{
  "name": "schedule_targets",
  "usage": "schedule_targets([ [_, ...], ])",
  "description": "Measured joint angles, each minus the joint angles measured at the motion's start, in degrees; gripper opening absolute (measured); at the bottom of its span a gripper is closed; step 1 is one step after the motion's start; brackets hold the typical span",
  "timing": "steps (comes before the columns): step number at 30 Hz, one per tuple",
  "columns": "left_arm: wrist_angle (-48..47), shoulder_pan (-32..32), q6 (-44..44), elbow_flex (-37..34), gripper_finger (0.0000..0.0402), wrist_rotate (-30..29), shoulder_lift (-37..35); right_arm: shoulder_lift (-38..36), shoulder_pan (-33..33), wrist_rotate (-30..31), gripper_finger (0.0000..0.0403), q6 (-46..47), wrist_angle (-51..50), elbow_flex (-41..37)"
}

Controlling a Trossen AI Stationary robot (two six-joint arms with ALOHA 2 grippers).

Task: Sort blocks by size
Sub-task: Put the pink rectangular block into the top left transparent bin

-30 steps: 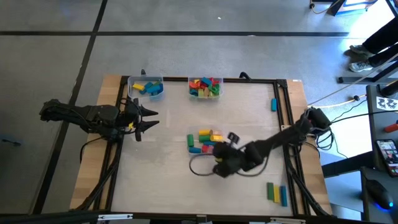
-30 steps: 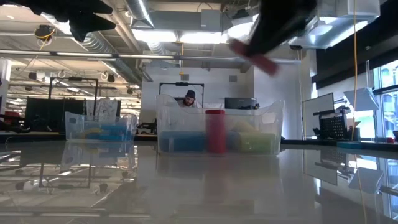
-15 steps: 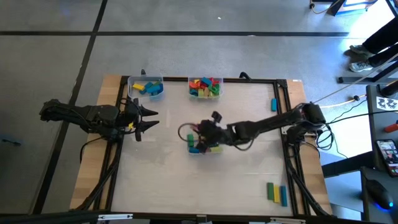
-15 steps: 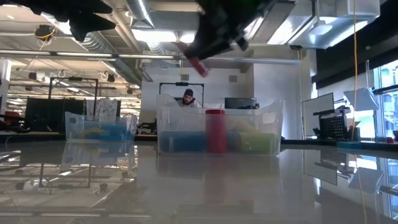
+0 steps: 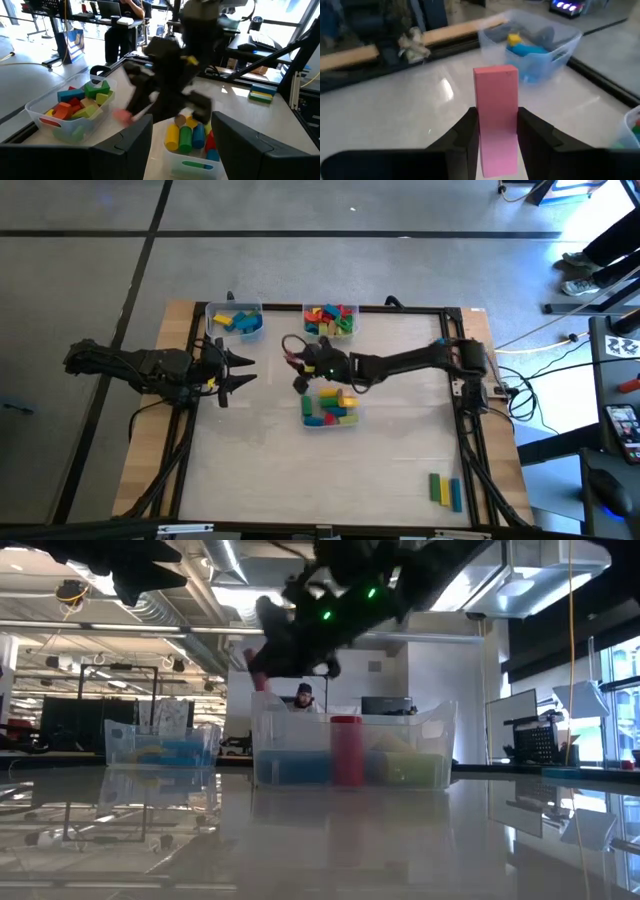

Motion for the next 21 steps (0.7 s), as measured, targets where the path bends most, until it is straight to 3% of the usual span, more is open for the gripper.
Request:
schedule_targets([
  [7,0.2,0.0,0.3,0.0,0.0198,0.0,0.1,8.3,-5.1,-5.7,0.0109,1.7,9.8,5.0],
  [21,0.0,0.1,1.6,0.0,0.0198,0.0,0.3,24.4,-10.1,-9.0,0.0109,1.5,9.8,29.0],
])
